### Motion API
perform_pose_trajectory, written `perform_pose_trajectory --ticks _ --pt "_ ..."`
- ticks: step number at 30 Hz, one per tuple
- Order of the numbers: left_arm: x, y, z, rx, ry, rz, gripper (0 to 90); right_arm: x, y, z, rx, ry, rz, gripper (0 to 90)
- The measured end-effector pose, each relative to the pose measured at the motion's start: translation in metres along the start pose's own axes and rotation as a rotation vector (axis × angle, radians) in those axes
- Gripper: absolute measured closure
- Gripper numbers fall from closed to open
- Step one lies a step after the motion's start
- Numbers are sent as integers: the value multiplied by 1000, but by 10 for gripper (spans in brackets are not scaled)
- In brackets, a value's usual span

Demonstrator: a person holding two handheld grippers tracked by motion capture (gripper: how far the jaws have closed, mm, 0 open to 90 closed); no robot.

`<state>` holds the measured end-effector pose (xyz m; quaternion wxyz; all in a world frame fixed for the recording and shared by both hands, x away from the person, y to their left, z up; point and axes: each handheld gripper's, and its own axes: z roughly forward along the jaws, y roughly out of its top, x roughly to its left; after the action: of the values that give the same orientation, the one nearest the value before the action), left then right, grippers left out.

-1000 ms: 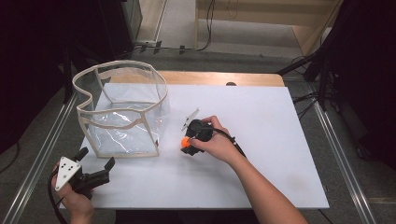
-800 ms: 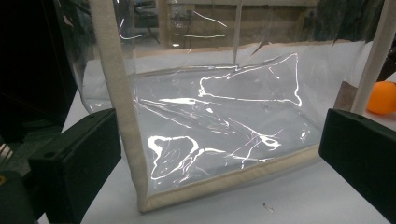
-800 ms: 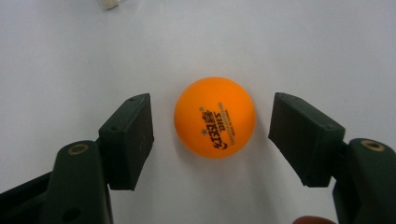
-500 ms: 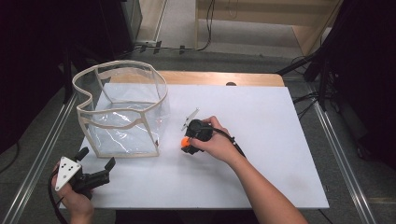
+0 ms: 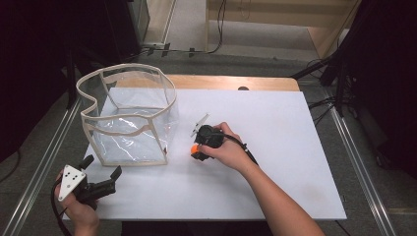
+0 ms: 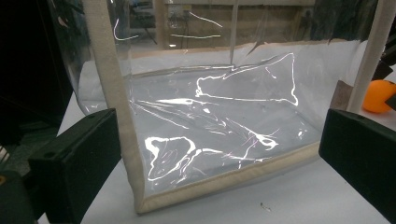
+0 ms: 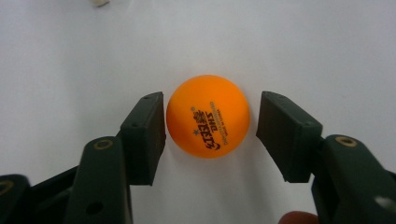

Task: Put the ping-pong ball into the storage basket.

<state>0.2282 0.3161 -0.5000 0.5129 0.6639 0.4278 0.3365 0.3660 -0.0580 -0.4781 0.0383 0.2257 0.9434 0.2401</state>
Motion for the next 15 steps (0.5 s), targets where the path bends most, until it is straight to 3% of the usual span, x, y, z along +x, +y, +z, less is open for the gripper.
perform_pose_trajectory --ticks 6,15 --pt "0 0 0 -3 0 -3 0 -1 1 -4 3 -1 3 467" --pt "0 0 0 -3 0 -1 0 -3 3 -10 -18 4 -5 486"
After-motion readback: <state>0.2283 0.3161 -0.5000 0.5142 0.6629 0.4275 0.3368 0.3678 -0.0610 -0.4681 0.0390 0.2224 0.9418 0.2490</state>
